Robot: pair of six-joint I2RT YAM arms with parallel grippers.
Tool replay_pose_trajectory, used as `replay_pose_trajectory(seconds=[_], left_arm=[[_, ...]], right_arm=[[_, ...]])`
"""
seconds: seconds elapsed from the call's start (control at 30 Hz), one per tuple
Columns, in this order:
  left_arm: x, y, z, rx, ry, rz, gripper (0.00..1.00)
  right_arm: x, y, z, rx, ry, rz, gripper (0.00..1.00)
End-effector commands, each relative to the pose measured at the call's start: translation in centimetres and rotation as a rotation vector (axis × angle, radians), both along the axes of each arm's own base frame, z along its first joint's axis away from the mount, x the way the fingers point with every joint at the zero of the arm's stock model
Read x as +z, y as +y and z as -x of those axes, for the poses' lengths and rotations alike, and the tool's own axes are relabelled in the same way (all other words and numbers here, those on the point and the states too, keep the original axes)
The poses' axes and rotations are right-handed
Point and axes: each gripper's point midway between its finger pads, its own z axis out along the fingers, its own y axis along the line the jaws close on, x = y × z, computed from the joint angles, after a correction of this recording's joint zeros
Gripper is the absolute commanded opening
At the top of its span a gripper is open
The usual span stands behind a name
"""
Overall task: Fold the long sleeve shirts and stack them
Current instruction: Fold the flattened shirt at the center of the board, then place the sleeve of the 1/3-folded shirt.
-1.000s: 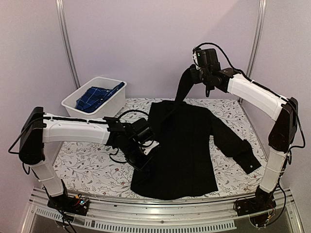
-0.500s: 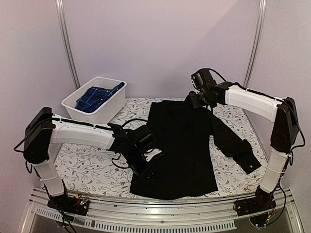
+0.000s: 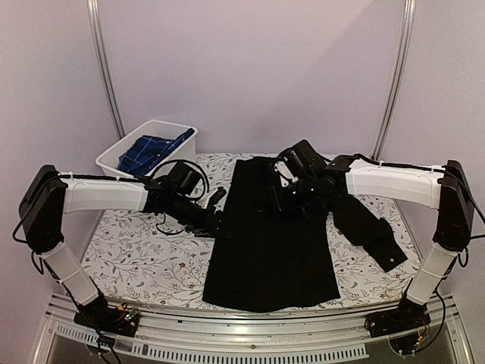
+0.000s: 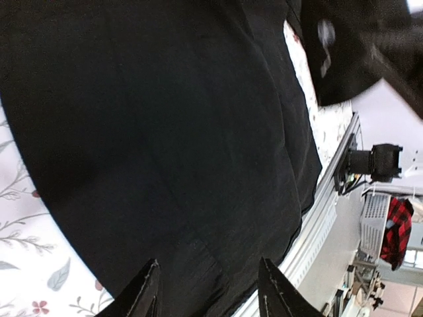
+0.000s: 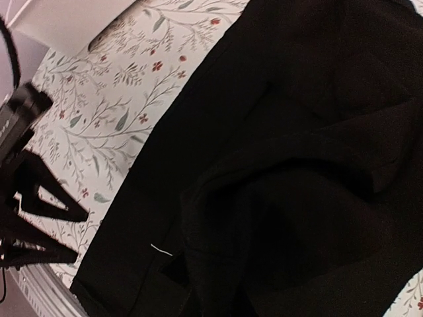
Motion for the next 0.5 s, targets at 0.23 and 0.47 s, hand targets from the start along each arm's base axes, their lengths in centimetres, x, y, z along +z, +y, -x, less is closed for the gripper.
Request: replay_pose_trajectory(seconds=[0.23, 0.47], left_arm=[[-0.1, -1.2, -2.4, 0.049, 0.026, 0.154, 0.55], [-1.5, -2.2, -2.4, 0.016, 0.059, 0.151, 0.56]], right_arm=[[-2.4, 1.8, 6.8, 0.117, 0.188, -0.092, 0.57], [-3.0, -0.9, 4.5, 0.016, 0.095, 0.053, 0.7]])
